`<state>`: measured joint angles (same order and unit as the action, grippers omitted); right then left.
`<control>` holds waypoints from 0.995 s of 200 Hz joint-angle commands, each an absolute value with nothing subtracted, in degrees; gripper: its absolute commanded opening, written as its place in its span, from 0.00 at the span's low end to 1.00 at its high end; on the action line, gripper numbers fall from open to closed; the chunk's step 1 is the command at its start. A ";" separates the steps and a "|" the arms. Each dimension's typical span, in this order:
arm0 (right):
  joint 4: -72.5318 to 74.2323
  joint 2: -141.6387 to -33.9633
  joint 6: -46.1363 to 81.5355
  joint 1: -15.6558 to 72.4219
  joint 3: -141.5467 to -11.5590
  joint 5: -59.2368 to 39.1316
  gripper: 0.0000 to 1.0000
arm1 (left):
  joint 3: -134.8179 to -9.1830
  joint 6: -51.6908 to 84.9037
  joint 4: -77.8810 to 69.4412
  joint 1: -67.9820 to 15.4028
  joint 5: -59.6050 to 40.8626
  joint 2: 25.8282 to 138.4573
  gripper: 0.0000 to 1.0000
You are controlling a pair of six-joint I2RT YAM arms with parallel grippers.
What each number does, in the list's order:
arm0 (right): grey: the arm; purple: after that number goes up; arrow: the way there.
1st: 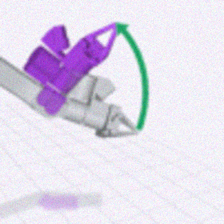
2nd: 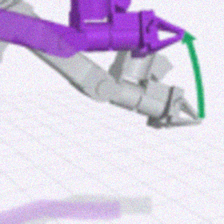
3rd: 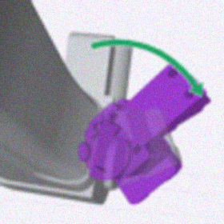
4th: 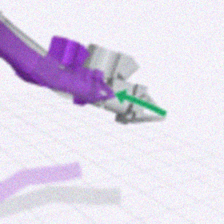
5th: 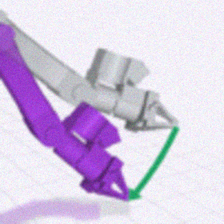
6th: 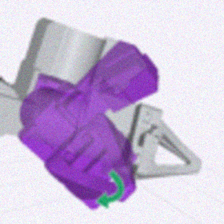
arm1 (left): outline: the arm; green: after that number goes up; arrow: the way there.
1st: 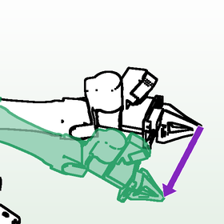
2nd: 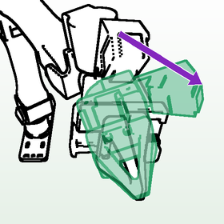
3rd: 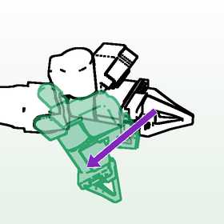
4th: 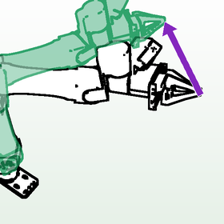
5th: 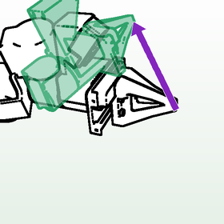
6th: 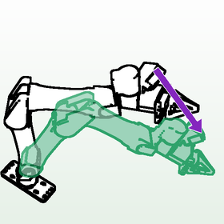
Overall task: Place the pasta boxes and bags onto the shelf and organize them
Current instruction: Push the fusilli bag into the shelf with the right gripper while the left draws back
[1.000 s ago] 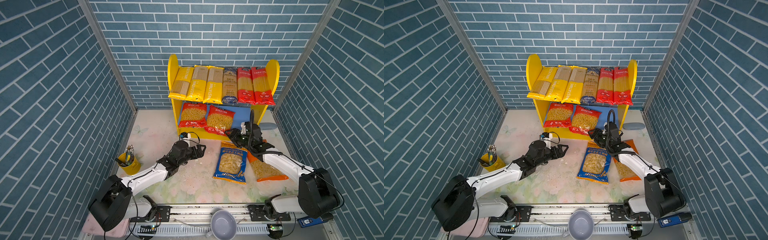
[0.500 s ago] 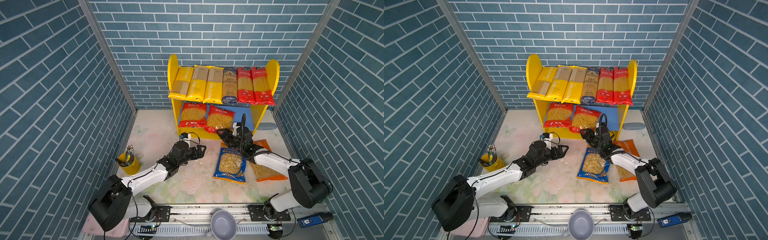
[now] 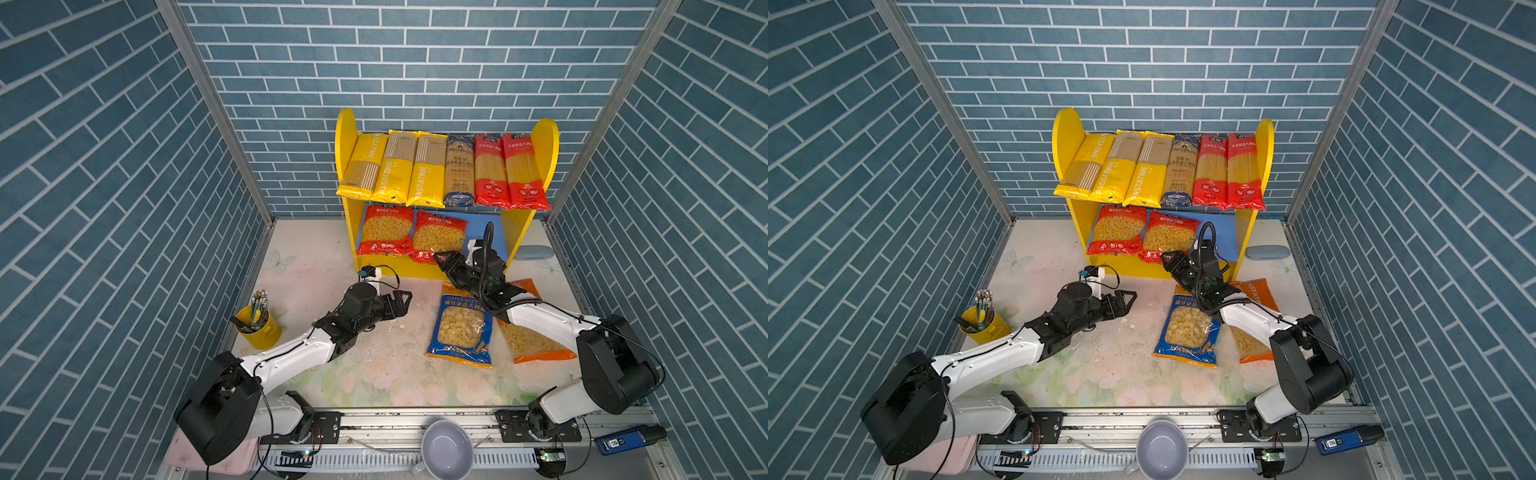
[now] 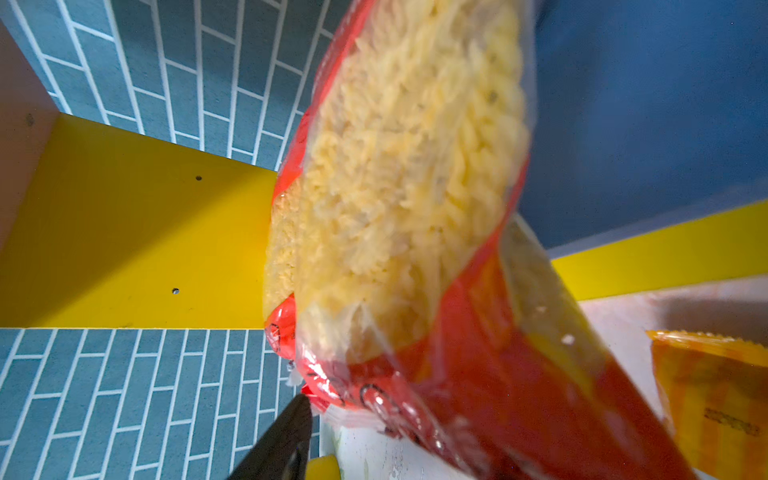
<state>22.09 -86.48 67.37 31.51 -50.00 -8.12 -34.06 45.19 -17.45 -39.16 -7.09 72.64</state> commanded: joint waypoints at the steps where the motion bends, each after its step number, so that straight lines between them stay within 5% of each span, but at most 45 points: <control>1: 24.41 -85.81 65.47 31.46 -54.72 -7.38 0.64 | -33.43 44.54 -17.53 -39.55 -6.46 71.99 0.92; 199: 26.50 -96.29 65.96 30.22 -60.26 -12.79 0.63 | -33.12 43.84 -17.12 -39.59 -6.04 71.94 0.92</control>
<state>25.30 -96.82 66.72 30.48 -59.22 -11.90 -33.30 45.15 -17.39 -39.31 -6.59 72.01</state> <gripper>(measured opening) 0.625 0.917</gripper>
